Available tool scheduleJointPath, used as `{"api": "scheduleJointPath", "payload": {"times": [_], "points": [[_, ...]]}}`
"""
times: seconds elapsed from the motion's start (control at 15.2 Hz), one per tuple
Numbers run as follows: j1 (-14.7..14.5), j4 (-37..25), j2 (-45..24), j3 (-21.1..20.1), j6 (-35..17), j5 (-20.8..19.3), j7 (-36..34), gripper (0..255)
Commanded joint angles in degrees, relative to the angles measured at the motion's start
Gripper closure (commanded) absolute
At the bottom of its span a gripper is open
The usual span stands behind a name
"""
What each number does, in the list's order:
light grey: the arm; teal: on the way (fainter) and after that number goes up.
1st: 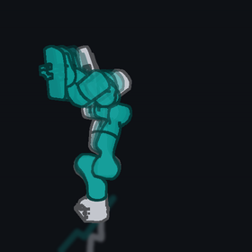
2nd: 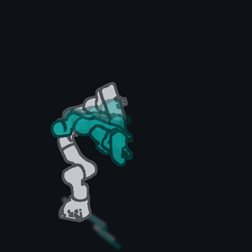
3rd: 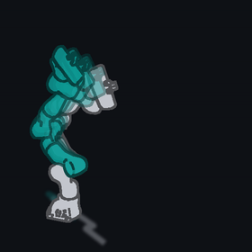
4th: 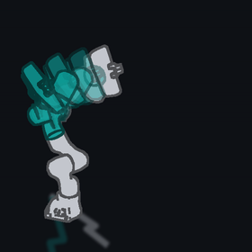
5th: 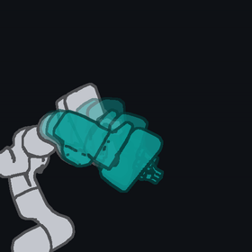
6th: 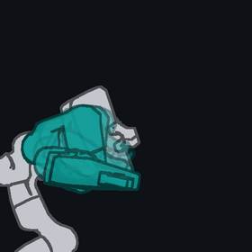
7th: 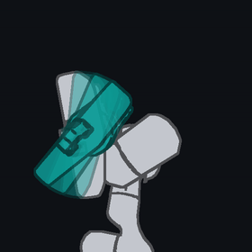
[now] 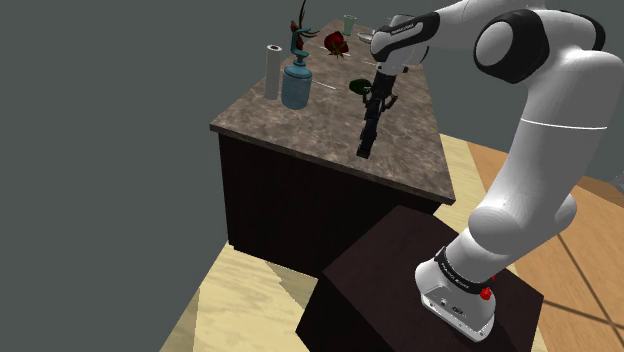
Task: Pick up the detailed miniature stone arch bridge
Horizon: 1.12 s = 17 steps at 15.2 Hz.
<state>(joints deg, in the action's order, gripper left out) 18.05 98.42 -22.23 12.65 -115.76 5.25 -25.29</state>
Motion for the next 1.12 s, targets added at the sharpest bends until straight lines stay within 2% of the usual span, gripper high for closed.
{"api": "scheduleJointPath", "payload": {"times": [0.0, 0.92, 1.06], "points": [[0.0, -0.3, 0.3, 0.1, 0.6, -0.1, -0.1, 255], [-0.1, -6.8, 3.4, 0.4, 10.2, -1.0, -0.6, 255], [-0.1, -6.9, 3.4, 0.4, 10.3, -1.0, -0.6, 255]]}}
